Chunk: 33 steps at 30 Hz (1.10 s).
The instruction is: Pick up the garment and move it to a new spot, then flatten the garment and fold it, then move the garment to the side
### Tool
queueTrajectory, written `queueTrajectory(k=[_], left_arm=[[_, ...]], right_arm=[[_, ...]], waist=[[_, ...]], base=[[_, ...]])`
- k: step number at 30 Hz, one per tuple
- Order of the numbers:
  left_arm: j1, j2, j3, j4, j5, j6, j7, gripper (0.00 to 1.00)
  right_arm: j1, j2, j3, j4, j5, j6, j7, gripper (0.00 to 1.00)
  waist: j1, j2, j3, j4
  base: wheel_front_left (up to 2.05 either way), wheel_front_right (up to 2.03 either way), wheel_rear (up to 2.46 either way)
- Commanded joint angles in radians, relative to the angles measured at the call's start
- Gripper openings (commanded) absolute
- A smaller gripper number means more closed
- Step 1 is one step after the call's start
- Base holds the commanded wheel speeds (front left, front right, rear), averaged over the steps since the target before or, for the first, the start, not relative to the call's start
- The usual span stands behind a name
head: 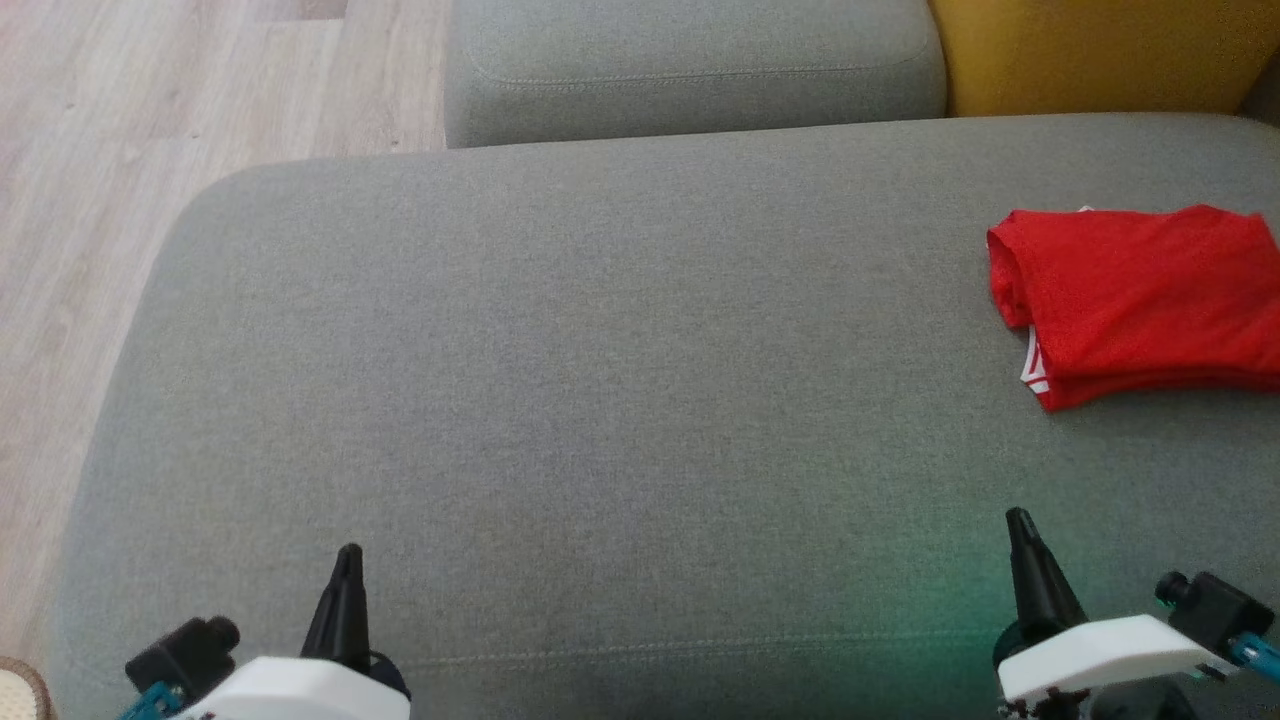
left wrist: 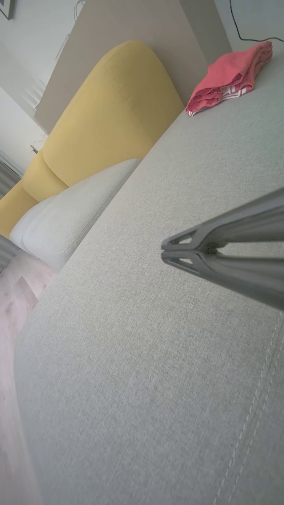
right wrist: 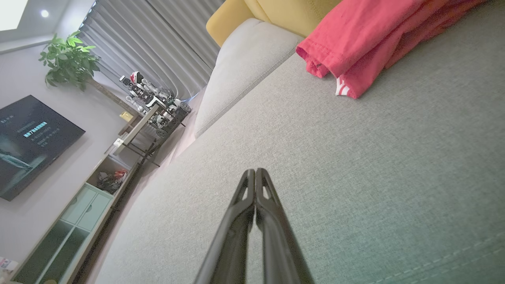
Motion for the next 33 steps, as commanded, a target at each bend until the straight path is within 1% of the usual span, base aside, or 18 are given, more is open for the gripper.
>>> queueTrajectory(k=[1, 2, 12, 13, 33], left_arm=[[-0.054, 0.016, 0.026, -0.022, -0.035, -0.013, 0.007, 0.0], [-0.06, 0.017, 0.03, -0.018, -0.06, -0.018, 0.012, 0.0], [-0.089, 0.019, 0.053, -0.002, -0.183, -0.042, 0.038, 0.0], [-0.089, 0.019, 0.053, -0.002, -0.183, -0.042, 0.038, 0.0], [-0.147, 0.021, 0.101, 0.033, -0.427, -0.089, 0.092, 0.0]], right_arm=[[-0.055, -0.019, 0.002, -0.03, 0.035, 0.0, 0.005, 0.0], [-0.059, -0.019, 0.0, -0.029, 0.058, 0.0, 0.011, 0.0], [-0.077, -0.021, -0.009, -0.027, 0.173, 0.0, 0.037, 0.0], [-0.077, -0.021, -0.009, -0.027, 0.173, 0.0, 0.037, 0.0], [-0.115, -0.024, -0.03, -0.022, 0.4, 0.0, 0.093, 0.0]], waist=[[0.0, -0.0001, 0.001, 0.0], [0.0, -0.0001, 0.002, 0.0], [0.0, -0.0001, 0.007, -0.002], [0.0, -0.0001, 0.007, -0.002], [0.0, -0.0001, 0.016, -0.004]], base=[[0.0, 0.0, 0.0], [0.0, 0.0, 0.0], [0.0, 0.0, 0.0], [0.0, 0.0, 0.0], [0.0, 0.0, 0.0]])
